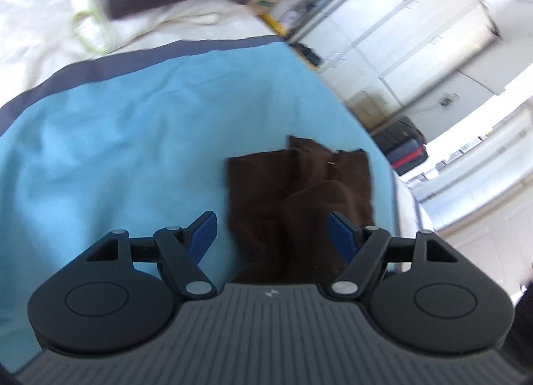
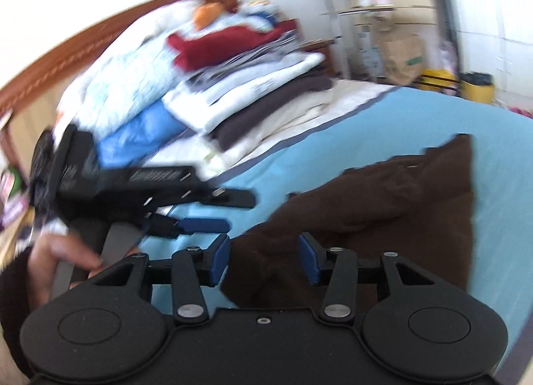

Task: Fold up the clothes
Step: 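Grasp the edges of the brown fleece bundle with both grippers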

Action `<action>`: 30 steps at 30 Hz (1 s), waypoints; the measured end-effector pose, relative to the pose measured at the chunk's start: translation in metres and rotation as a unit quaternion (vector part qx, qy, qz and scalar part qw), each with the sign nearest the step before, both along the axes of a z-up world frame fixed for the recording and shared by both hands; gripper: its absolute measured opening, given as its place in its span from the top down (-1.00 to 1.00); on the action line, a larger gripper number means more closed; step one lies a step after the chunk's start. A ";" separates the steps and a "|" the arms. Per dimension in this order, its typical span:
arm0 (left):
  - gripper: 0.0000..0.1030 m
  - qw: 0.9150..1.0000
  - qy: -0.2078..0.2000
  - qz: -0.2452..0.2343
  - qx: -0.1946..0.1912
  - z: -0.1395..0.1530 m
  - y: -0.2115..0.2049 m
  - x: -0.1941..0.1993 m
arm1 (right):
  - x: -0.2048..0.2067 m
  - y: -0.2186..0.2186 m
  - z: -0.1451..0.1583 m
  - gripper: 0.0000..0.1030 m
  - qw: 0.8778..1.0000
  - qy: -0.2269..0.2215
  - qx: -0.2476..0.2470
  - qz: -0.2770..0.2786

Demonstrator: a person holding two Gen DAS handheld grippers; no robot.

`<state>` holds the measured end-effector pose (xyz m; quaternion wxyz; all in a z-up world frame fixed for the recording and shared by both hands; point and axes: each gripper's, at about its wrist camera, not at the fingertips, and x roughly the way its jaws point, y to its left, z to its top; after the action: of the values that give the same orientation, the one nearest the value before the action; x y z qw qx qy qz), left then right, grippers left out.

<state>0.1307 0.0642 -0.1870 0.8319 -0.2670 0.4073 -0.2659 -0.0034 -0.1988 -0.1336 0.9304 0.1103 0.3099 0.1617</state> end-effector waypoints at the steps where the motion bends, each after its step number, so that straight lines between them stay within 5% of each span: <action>1: -0.42 1.000 -0.010 -0.014 0.004 0.002 -0.006 -0.001 | 0.000 -0.009 0.001 -0.11 1.000 0.001 -0.004 -0.022; 3: -0.43 0.999 -0.031 -0.043 0.013 0.008 -0.018 -0.001 | 0.002 -0.025 0.002 -0.14 0.997 0.004 -0.022 -0.072; 6: -0.44 0.986 -0.076 -0.104 0.103 0.026 -0.055 0.009 | 0.010 -0.051 -0.007 -0.14 0.988 0.027 -0.038 -0.145; 9: -0.44 0.965 -0.098 -0.174 0.169 0.036 -0.089 0.022 | 0.021 -0.082 -0.024 -0.14 0.977 0.072 0.026 -0.200; 12: -0.40 0.967 -0.074 -0.175 0.171 0.024 -0.103 0.040 | 0.026 -0.106 -0.044 -0.14 0.962 0.115 0.109 -0.222; 13: -0.26 0.968 -0.065 -0.162 0.178 0.018 -0.106 0.047 | 0.027 -0.111 -0.049 -0.14 0.958 0.125 0.126 -0.225; 15: 0.89 0.973 -0.065 -0.104 0.194 0.010 -0.101 0.053 | 0.031 -0.112 -0.057 -0.14 0.955 0.138 0.130 -0.228; 19: 0.90 0.987 -0.019 0.032 0.157 0.003 -0.052 0.052 | 0.040 -0.107 -0.068 -0.17 0.955 0.153 0.117 -0.224; 23: 0.75 0.986 0.029 0.032 0.159 -0.010 -0.032 0.034 | 0.043 -0.103 -0.071 -0.20 0.958 0.154 0.108 -0.217; 25: 0.38 0.986 0.047 0.031 0.157 -0.012 -0.027 0.027 | 0.039 -0.103 -0.070 -0.20 0.958 0.154 0.107 -0.215; 27: 0.01 0.992 0.071 0.028 0.100 -0.013 -0.015 0.022 | 0.029 -0.106 -0.070 -0.20 0.956 0.162 0.121 -0.213; 30: -0.08 0.994 0.106 0.019 0.016 -0.014 0.002 0.014 | 0.008 -0.115 -0.073 -0.21 0.943 0.190 0.179 -0.204</action>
<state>0.1447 0.0664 -0.2009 0.7930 -0.2878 0.4926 -0.2137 0.0042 -0.3141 -0.2069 0.8320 0.3649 0.4179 -0.0030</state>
